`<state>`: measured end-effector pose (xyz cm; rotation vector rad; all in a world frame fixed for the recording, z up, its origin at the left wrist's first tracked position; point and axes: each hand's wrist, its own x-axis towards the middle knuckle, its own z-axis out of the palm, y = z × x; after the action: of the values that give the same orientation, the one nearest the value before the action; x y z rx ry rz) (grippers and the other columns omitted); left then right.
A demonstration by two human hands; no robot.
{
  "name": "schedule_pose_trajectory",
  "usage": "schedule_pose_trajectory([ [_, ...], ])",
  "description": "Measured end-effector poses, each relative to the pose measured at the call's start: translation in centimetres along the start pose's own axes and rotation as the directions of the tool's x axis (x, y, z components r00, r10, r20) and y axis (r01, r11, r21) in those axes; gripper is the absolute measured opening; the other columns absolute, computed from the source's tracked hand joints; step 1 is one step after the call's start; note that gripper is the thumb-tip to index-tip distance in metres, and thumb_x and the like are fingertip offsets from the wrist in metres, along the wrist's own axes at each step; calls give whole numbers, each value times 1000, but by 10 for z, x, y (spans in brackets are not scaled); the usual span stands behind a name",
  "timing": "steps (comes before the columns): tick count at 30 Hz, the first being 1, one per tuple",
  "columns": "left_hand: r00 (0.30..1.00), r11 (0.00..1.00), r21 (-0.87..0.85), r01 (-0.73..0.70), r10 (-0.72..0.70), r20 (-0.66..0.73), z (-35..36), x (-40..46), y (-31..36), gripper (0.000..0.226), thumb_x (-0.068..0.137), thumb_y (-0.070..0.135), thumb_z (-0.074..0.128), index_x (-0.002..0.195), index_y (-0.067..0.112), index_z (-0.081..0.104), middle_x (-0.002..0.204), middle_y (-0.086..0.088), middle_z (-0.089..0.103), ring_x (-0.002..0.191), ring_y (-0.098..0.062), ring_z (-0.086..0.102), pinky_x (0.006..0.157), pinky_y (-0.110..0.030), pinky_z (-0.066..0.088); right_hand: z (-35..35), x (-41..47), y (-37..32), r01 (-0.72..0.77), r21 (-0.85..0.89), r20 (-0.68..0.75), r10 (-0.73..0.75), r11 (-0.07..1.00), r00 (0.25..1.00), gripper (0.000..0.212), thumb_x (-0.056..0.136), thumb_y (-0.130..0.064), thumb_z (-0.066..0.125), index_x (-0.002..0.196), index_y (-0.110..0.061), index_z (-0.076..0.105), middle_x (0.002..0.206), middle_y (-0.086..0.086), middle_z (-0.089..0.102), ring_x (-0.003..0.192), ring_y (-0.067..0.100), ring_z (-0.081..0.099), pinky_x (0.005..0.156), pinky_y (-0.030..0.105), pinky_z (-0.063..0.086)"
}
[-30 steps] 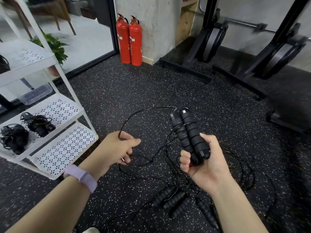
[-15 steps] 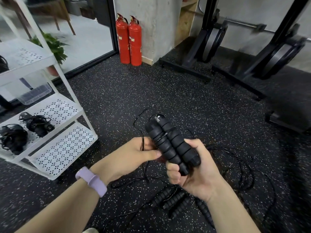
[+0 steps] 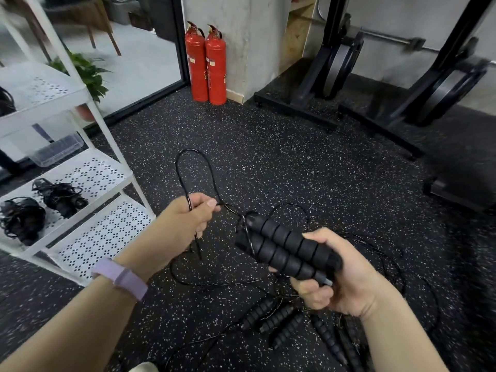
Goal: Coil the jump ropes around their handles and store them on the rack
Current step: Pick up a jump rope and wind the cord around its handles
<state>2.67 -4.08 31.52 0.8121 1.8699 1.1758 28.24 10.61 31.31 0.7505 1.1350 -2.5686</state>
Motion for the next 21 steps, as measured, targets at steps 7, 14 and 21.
schedule_pose_trajectory([
  [7,998,881,468,-65,70,7,7,-3,-7,13,106,36,49,98,31,57,60,9,49,42,-3,38,45,-17,33,-6,-11,0,-61,-148,-238,24,987,971,64,71,-56,74,113,-9,63,60,7,46,42,13,31,43,23,25],
  [14,987,775,611,-163,136,90,3,-4,-13,34,97,28,67,122,47,55,96,17,58,70,3,53,59,-14,40,-21,-25,-4,12,-142,-286,-53,990,957,38,82,-46,70,95,-11,73,57,6,43,40,12,28,41,22,25],
  [21,998,866,496,64,-62,-21,-11,2,-24,67,81,42,83,139,35,50,117,21,61,104,-7,63,73,-15,38,-23,-23,2,12,-307,-571,-194,952,798,38,81,-52,70,88,-15,67,62,9,50,46,16,33,49,27,28],
])
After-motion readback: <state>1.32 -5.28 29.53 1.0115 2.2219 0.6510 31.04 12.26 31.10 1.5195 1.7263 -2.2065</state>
